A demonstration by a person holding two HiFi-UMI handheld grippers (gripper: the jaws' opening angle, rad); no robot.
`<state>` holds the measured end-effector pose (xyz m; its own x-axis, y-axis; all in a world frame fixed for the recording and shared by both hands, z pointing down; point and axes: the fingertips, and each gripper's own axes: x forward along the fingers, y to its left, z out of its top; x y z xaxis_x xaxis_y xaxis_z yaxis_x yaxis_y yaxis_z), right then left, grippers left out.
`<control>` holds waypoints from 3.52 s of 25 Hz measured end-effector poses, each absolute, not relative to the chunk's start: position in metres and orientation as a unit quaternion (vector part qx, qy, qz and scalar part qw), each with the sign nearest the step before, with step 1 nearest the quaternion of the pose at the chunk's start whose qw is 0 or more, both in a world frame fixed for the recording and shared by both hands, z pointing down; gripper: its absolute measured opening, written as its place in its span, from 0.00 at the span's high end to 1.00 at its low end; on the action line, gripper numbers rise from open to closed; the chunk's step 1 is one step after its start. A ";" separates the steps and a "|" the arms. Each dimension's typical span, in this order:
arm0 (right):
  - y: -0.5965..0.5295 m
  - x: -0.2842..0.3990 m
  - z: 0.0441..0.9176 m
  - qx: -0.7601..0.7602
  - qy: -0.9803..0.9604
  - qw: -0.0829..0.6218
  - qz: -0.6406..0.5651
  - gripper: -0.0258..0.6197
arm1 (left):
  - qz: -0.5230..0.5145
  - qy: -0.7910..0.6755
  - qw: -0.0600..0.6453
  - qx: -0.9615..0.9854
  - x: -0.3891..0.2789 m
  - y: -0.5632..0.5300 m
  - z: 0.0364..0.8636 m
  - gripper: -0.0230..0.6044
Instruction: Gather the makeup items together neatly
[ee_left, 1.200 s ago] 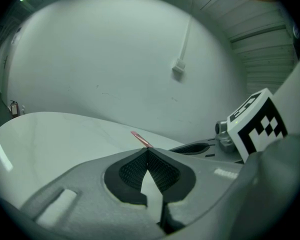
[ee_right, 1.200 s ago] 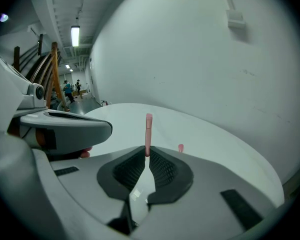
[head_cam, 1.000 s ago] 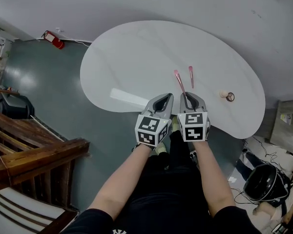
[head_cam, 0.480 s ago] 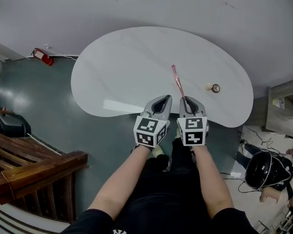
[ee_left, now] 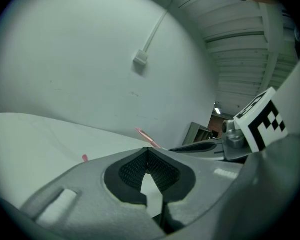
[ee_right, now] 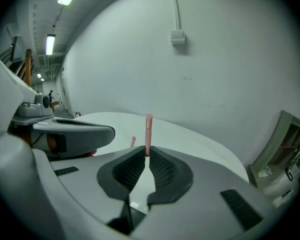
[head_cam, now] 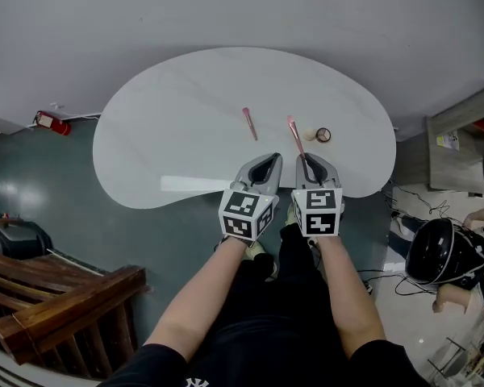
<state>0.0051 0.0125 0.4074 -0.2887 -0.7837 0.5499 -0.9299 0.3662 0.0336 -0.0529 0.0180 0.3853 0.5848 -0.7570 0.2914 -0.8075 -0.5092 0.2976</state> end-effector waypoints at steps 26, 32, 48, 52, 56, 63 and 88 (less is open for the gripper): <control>-0.051 0.149 0.509 0.563 -0.744 0.247 0.261 0.90 | 0.127 -0.413 0.247 0.868 0.089 -0.043 0.466 0.95; -0.063 0.152 0.544 0.553 -0.740 0.258 0.283 0.90 | 0.140 -0.420 0.262 0.858 0.091 -0.055 0.491 0.95; -0.067 0.147 0.581 0.548 -0.714 0.271 0.342 0.90 | 0.150 -0.421 0.276 0.851 0.085 -0.062 0.506 0.95; -0.065 0.144 0.587 0.543 -0.712 0.269 0.354 0.90 | 0.150 -0.420 0.274 0.852 0.084 -0.061 0.507 0.95; -0.062 0.136 0.586 0.534 -0.718 0.276 0.351 0.89 | 0.149 -0.421 0.273 0.852 0.080 -0.059 0.505 0.95; -0.064 0.137 0.580 0.534 -0.720 0.285 0.340 0.82 | 0.147 -0.424 0.273 0.851 0.076 -0.060 0.503 0.95; -0.036 0.096 0.487 0.540 -0.760 0.260 0.251 0.93 | 0.103 -0.454 0.234 0.854 0.023 -0.027 0.439 0.95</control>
